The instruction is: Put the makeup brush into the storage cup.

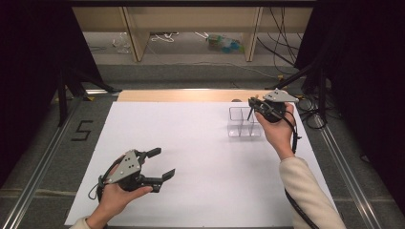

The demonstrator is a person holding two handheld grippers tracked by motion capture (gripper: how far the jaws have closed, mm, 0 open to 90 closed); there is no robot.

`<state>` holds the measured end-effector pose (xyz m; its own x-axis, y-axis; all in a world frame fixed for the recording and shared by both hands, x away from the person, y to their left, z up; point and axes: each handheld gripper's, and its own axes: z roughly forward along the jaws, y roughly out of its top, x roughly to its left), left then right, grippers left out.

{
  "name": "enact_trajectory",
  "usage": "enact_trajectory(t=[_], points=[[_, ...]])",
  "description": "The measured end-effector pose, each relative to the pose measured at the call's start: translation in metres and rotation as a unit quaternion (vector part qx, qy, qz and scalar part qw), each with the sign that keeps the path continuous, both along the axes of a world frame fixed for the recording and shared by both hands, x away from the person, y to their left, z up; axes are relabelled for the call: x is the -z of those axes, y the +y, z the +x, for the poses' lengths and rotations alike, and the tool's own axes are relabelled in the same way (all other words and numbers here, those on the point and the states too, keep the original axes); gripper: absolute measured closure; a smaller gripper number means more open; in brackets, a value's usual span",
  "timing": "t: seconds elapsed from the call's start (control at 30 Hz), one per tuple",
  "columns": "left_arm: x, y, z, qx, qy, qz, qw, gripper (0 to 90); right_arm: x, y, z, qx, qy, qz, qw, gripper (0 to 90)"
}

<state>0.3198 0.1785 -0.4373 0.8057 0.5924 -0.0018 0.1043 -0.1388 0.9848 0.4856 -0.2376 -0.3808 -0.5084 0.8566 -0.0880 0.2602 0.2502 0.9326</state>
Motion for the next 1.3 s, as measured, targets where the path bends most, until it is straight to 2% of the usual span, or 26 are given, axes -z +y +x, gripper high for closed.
enact_trajectory(t=[0.1,0.23,0.27,0.4,0.47,0.5,0.63,0.8,0.83,0.9,1.0,1.3], points=[[0.000,0.000,0.000,0.000,0.000,0.000,1.0000,16.4,0.001,-0.001,0.001,0.004,-0.010,-0.007,0.9999,83.9],[0.000,0.000,0.000,0.000,0.000,0.000,1.0000,16.4,0.002,-0.001,0.000,0.003,-0.003,-0.006,1.0000,83.9],[0.000,0.000,0.000,0.000,0.000,0.000,1.0000,16.4,0.002,-0.001,0.002,0.002,-0.010,-0.007,0.9999,84.0],[0.000,0.000,0.000,0.000,0.000,0.000,1.0000,16.4,0.003,0.000,0.001,0.004,-0.005,-0.009,0.9999,83.9],[0.000,0.000,0.000,0.001,0.001,-0.001,1.0000,16.4,0.004,0.000,0.001,0.002,0.005,-0.007,1.0000,83.9],[0.000,0.000,0.000,0.001,0.000,0.000,1.0000,16.4,0.004,0.000,0.002,0.004,-0.002,-0.008,1.0000,83.9],[0.000,0.000,0.000,0.000,0.000,0.000,1.0000,16.4,0.006,0.000,0.003,0.004,-0.006,-0.007,0.9999,84.0],[0.000,0.000,0.000,0.000,0.000,0.000,1.0000,16.4,0.007,0.000,0.003,0.003,-0.003,-0.010,0.9999,84.0],[0.000,0.000,0.000,0.000,0.000,0.000,1.0000,16.4,0.008,0.001,0.003,0.004,0.004,-0.007,1.0000,83.9],[0.000,0.000,0.000,0.000,-0.001,-0.001,1.0000,16.4,0.009,0.001,0.004,0.004,-0.003,-0.011,0.9999,83.9],[0.000,0.000,0.000,0.000,-0.001,-0.001,1.0000,16.4,0.010,0.002,0.003,0.003,0.007,-0.011,0.9999,83.9],[0.000,0.000,0.000,0.000,-0.001,-0.001,1.0000,16.4,0.012,0.002,0.005,0.003,0.001,-0.013,0.9999,83.9]])
